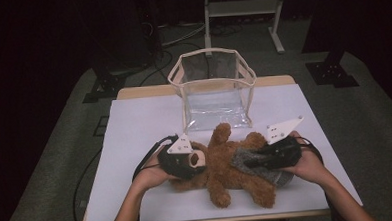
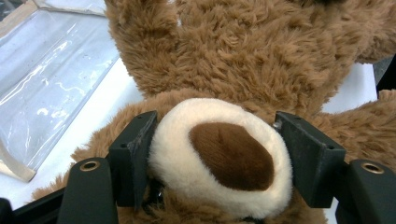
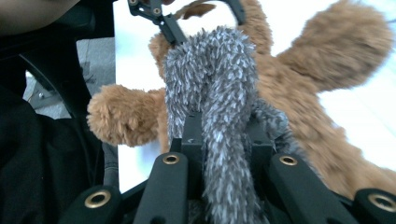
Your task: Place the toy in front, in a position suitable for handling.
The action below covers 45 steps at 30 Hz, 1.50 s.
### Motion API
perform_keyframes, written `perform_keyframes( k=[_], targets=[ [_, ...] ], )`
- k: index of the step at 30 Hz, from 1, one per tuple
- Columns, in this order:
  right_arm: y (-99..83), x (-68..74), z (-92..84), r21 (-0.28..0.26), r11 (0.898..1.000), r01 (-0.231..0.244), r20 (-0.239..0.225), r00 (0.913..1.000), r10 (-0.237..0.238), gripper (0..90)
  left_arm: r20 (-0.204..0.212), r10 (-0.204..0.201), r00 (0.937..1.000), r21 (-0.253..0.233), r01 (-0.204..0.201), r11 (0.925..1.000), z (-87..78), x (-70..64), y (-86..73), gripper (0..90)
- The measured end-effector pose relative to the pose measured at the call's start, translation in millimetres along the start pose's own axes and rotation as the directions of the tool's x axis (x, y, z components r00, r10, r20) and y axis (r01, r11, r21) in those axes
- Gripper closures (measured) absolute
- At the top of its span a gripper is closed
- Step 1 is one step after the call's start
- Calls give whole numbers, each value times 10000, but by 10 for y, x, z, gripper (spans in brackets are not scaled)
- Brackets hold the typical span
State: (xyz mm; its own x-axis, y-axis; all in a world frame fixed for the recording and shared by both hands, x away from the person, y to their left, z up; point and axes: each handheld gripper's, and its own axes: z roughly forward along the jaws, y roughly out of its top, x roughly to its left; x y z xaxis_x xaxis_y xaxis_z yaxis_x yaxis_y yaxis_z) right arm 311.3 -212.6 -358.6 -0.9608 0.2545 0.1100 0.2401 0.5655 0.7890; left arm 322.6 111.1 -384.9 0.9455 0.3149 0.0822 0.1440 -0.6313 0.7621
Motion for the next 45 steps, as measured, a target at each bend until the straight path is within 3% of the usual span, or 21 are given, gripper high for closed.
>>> perform_keyframes(
  k=[4,11,16,19,23,33,40,45],
  targets=[
    [-40,-24,60,-71,9999,-155,-188,9997,153,747,34,9,10000,-55,-9,10000,-6,5,-7,319],
    [-251,-58,-40,44,9983,-588,171,9981,587,747,15,165,9999,69,-165,9998,9,-1,20,320],
    [-67,19,-21,-21,10000,-84,177,9998,84,746,-16,128,9999,32,-127,9999,25,4,18,319],
    [109,74,82,-84,9993,365,20,9993,-364,739,-25,117,9999,29,-117,9999,28,5,15,316],
    [196,90,238,174,9972,721,-55,9974,-721,740,-49,316,9995,129,-315,9994,-4,-3,15,314],
    [-78,-35,113,-212,9998,-19,99,9999,21,744,84,530,9986,79,-531,9986,-230,18,8,311],
    [-184,-83,22,25,9997,-249,520,9983,247,742,-166,187,9997,55,-186,9998,-464,72,-112,312],
    [-224,-130,-10,-18,9987,-504,579,9971,504,741,180,-101,9998,457,93,9989,-376,78,-289,313]
  ],
)
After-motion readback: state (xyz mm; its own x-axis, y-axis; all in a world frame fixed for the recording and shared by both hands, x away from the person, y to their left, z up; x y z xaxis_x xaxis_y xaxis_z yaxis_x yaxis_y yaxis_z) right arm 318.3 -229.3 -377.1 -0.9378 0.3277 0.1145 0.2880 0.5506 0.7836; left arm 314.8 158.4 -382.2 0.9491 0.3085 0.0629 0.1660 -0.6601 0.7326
